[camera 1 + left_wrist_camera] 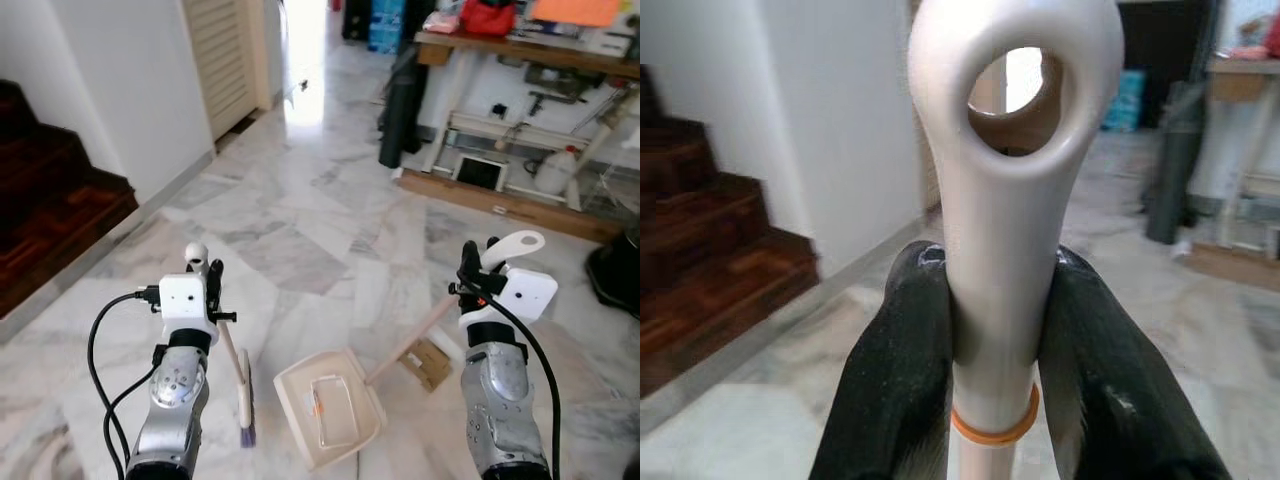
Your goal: Sweep floor
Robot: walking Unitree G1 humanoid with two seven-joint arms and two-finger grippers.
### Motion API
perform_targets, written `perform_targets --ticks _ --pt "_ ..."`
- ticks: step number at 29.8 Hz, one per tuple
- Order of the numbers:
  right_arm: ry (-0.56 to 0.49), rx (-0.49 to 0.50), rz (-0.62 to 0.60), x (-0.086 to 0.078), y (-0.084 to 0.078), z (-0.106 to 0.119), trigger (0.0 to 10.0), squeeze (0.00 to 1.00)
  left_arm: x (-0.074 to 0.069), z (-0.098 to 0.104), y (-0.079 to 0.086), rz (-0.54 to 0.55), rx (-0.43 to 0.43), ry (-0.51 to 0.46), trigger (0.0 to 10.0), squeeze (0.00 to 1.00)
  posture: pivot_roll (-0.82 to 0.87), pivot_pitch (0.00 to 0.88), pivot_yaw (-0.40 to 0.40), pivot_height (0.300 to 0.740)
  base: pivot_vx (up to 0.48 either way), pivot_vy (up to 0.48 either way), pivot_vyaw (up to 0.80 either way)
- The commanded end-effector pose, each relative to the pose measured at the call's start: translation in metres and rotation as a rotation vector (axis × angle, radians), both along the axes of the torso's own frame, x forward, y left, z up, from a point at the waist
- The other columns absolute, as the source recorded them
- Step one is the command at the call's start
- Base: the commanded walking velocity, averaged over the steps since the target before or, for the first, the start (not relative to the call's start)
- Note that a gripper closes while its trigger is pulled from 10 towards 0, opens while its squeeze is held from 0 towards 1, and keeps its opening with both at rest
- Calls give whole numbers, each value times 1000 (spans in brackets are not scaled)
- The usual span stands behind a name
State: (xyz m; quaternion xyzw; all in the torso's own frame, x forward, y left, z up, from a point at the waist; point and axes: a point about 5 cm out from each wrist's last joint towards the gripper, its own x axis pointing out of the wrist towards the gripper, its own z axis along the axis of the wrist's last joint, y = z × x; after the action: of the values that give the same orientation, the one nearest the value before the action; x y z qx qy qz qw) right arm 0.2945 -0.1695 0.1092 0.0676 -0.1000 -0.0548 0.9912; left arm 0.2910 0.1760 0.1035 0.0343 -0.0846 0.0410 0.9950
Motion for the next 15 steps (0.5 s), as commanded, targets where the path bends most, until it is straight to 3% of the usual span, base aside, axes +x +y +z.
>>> perform_targets --ticks 1,15 --pt "-48 17 -1 2 0 11 10000 0 1 7 1 10 13 -40 10000 0 -3 0 -3 740 0 0 800" --pt "-44 39 -14 1 2 9 10000 0 0 10 9 28 24 -45 10000 0 8 0 16 740 0 0 800"
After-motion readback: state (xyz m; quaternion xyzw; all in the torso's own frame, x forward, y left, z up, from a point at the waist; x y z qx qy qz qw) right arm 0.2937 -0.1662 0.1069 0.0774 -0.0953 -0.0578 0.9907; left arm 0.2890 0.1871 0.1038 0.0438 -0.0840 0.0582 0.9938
